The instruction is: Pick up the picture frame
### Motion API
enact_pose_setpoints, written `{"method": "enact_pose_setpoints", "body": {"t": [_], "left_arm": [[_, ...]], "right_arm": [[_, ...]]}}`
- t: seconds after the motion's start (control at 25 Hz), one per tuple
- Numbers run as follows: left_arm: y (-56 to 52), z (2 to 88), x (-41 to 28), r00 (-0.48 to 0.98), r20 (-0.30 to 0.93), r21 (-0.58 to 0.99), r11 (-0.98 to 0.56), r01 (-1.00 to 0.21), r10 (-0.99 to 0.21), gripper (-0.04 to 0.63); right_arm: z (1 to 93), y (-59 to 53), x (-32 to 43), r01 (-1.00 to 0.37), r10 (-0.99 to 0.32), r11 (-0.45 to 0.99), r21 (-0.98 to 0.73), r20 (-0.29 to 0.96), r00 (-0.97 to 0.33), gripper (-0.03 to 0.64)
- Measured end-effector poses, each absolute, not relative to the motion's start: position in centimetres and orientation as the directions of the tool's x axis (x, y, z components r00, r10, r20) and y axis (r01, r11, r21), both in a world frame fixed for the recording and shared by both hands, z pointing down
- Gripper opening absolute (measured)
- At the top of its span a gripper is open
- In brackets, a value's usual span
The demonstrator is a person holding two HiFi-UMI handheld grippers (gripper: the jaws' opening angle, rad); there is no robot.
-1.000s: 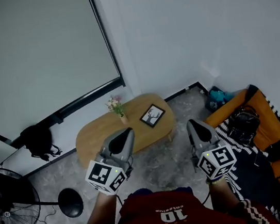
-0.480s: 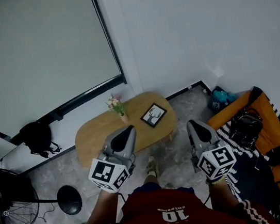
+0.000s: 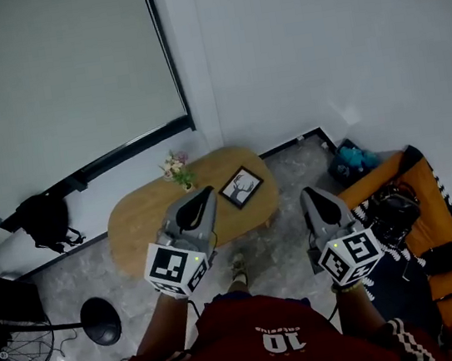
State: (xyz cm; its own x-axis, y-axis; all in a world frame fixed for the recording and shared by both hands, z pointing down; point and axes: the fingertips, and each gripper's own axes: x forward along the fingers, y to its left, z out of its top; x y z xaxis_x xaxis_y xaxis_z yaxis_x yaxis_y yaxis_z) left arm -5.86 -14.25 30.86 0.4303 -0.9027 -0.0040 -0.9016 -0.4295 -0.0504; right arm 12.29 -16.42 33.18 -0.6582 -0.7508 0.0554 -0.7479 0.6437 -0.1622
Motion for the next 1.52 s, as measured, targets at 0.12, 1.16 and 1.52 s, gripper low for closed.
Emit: {"method": "enact_pose_setpoints", "body": {"t": [0.12,1.16,1.52], "left_arm": [[-16.7,30.8,-6.6,0.436,0.003,-0.093,-0.434,-0.896,-0.9,0.004],[-33.6,54.3,-6.9,0.432,0.39,-0.304,-0.556,-0.773,-0.813,0.109],[-38.8,65.3,-7.9,0.467,0.499,-0.165,-0.609,-0.776,-0.73,0.109]], "right_arm": [[33.1,-18.4,11.0,-0.74,-0.741,0.654,-0.156,0.064,-0.668,0.002],[42.8,-29.4,9.6,-0.799,-0.773,0.587,-0.133,0.2,-0.602,0.002],[47.4,-33.2,6.9,-0.811,-0.768,0.568,-0.143,0.262,-0.584,0.002]]}}
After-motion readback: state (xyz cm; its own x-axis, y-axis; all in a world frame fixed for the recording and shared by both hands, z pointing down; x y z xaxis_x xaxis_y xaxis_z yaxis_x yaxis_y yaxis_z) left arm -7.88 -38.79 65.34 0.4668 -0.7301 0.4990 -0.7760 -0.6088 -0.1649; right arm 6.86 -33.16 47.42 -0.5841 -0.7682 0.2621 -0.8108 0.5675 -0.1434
